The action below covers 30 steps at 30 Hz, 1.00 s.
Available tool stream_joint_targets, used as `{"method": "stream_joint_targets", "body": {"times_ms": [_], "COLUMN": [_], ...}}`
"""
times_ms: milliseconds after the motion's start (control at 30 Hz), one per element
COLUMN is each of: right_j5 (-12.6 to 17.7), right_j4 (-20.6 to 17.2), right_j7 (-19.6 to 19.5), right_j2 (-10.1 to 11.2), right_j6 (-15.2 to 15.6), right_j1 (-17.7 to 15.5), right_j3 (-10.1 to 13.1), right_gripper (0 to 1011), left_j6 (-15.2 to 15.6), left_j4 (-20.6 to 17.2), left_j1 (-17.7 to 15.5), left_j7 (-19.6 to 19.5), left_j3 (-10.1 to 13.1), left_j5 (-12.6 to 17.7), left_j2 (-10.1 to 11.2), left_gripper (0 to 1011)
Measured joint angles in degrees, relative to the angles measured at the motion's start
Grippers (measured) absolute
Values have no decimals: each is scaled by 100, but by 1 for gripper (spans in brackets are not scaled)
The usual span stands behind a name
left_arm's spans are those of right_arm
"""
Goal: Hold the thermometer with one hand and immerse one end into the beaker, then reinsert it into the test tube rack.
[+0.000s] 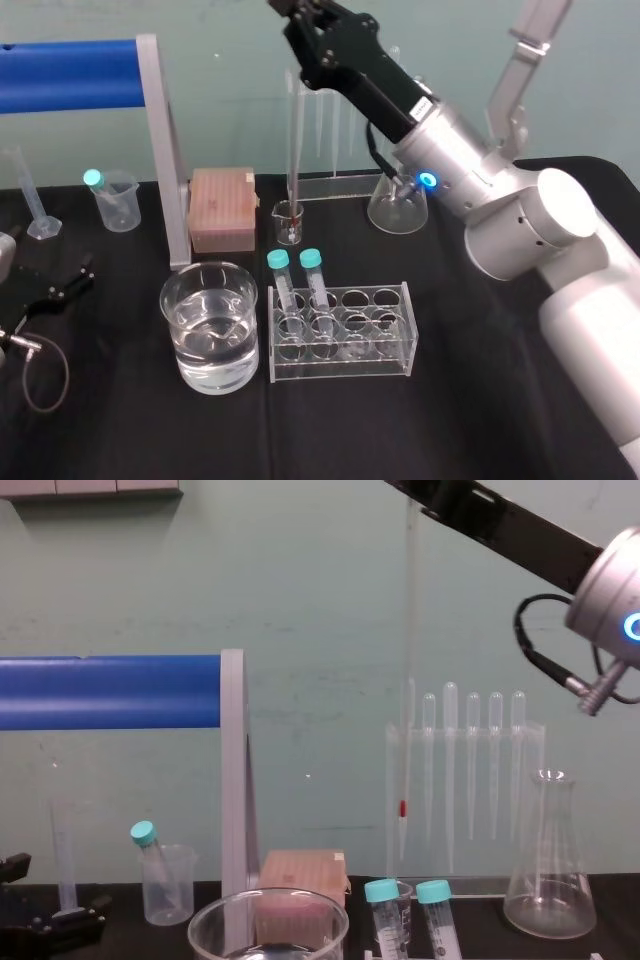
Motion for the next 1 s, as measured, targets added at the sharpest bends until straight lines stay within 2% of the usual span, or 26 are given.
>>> {"method": "stream_joint_targets", "body": {"times_ms": [267, 700, 1000], "right_j5": [146, 472, 408], "right_j4": [184, 563, 949], "right_j7": [286, 683, 745], "right_j2": [-98, -276, -398], "right_j6": [-24, 115, 43], "right_j1": [207, 447, 537], "right_j3": [-327, -832, -1112], "right_gripper": [58, 58, 58], "left_j6": [0, 0, 0], "left_j4": [0, 0, 0], "left_j1": [0, 0, 0], "left_j7": [0, 0, 0], "left_j3": [0, 0, 0], "left_j5": [0, 0, 0], "left_j2": [0, 0, 0], "left_gripper": [1008, 1008, 1008]}}
